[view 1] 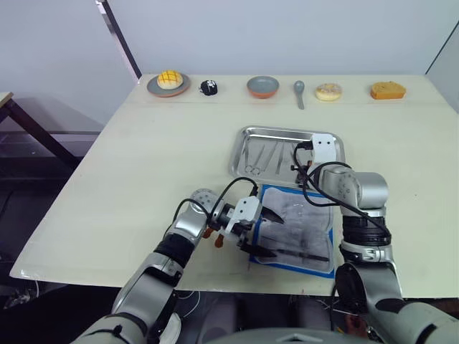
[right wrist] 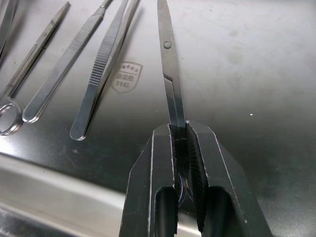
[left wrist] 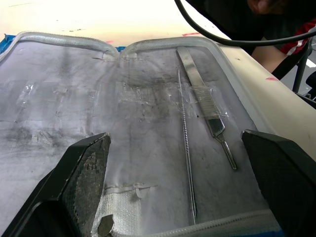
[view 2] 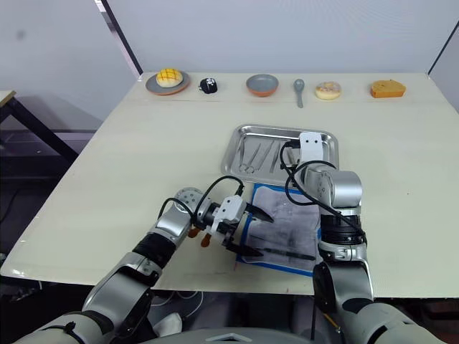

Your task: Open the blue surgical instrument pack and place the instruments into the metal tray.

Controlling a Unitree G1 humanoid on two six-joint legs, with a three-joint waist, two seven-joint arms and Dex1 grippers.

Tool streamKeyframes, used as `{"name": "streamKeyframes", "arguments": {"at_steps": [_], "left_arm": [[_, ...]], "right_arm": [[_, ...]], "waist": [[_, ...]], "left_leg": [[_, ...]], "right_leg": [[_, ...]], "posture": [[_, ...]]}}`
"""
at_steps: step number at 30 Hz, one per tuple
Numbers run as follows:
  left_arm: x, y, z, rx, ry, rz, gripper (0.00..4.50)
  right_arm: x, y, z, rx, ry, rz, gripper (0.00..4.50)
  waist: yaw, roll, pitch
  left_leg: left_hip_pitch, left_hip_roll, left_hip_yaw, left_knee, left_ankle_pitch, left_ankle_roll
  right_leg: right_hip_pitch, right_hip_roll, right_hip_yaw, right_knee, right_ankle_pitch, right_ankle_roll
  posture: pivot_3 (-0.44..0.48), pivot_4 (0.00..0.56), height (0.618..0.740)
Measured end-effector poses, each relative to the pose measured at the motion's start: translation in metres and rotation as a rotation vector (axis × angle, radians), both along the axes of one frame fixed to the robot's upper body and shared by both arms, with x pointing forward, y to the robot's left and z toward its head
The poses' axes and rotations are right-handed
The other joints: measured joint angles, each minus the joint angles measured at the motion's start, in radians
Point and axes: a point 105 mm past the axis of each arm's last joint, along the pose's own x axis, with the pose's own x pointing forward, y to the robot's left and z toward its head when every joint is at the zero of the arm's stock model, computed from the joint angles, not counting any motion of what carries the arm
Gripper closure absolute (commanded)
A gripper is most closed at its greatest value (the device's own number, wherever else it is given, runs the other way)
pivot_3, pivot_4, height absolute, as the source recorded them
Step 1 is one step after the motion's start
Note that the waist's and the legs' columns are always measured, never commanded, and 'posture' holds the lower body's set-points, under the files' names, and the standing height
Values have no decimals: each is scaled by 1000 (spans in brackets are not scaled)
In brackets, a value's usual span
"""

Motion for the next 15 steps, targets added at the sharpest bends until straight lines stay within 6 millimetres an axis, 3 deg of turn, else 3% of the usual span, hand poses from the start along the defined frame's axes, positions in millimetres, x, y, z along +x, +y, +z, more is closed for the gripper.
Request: {"name": "streamKeyframes", "arguments": {"at_steps": [3, 7, 10, 12, 13, 15], "left_arm": [[0, 1, 0, 0, 2, 4, 0], [0, 2, 0, 1, 3, 5, 0], [0, 2, 0, 0, 3, 7, 0], [0, 2, 0, 0, 4, 6, 0], [0, 2, 0, 0, 4, 6, 0], [0, 2, 0, -1, 4, 6, 0]], "right_arm": [[3, 1, -5, 10, 9, -7, 4472], [5, 1, -5, 21, 1, -3, 2940], [4, 3, -1, 39, -12, 4, 1320], [3, 3, 3, 38, -33, 12, 537], [3, 3, 4, 38, -42, 16, 209], [-2, 1, 13, 10, -92, 48, 49]], "waist": [[-5, 0, 0], [-7, 0, 0], [-9, 0, 0], [-9, 0, 0], [-9, 0, 0], [-10, 0, 0]], "left_leg": [[0, 0, 0, 0, 0, 0], [0, 0, 0, 0, 0, 0], [0, 0, 0, 0, 0, 0], [0, 0, 0, 0, 0, 0], [0, 0, 0, 0, 0, 0], [0, 0, 0, 0, 0, 0]], "right_leg": [[0, 0, 0, 0, 0, 0], [0, 0, 0, 0, 0, 1], [0, 0, 0, 0, 0, 1], [0, 0, 0, 0, 0, 1], [0, 0, 0, 0, 0, 0], [0, -1, 0, 0, 0, 0]], "posture": [[0, 150, 732], [0, 150, 732], [0, 150, 732], [0, 150, 732], [0, 150, 732], [0, 150, 732]]}}
